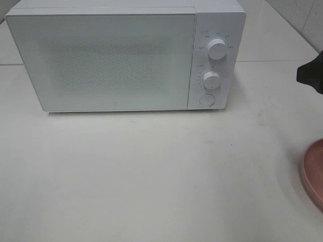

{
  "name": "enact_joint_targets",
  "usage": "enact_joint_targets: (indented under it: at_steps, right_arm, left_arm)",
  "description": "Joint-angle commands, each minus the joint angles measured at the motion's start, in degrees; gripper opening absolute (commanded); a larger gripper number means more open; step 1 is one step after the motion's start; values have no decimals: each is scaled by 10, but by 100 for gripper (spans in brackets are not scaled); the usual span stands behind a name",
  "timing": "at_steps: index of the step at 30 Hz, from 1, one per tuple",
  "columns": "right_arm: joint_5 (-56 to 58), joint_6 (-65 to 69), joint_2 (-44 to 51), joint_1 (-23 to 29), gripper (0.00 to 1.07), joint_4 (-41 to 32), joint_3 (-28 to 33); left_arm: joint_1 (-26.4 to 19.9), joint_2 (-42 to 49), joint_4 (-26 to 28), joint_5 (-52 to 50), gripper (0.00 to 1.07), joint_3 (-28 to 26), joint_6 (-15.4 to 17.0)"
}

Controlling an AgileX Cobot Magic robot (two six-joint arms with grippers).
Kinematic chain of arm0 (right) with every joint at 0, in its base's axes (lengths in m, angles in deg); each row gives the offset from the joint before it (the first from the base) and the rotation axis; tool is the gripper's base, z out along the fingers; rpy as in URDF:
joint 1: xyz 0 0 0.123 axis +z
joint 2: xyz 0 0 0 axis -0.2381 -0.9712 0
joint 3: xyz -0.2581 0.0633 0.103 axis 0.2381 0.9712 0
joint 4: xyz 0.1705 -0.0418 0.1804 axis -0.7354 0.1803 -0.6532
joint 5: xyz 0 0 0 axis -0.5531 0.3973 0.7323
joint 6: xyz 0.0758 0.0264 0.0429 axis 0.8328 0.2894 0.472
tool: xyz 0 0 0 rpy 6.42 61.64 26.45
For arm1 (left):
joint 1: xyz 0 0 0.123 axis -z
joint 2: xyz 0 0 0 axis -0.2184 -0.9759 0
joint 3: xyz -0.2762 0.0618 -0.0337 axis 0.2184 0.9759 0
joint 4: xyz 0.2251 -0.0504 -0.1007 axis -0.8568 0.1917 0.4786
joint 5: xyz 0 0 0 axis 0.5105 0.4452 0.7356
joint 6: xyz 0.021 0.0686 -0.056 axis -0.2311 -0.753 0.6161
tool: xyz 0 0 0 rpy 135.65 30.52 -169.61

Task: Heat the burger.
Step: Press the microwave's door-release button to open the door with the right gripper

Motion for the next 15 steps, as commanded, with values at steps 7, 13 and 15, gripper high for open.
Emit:
enact_joint_targets:
  at_steps: [7, 13, 15]
  right_arm:
    - [-112, -1, -83, -3, 75, 1, 8]
    - [-256, -6, -110, -3, 75, 1, 66]
    - [-277, -10, -115, -3, 75, 1, 76]
  left_arm:
    - [3, 14, -2, -5, 100, 1, 0]
    - [3, 14, -2, -5, 100, 1, 0]
    - [3, 14, -2, -5, 100, 1, 0]
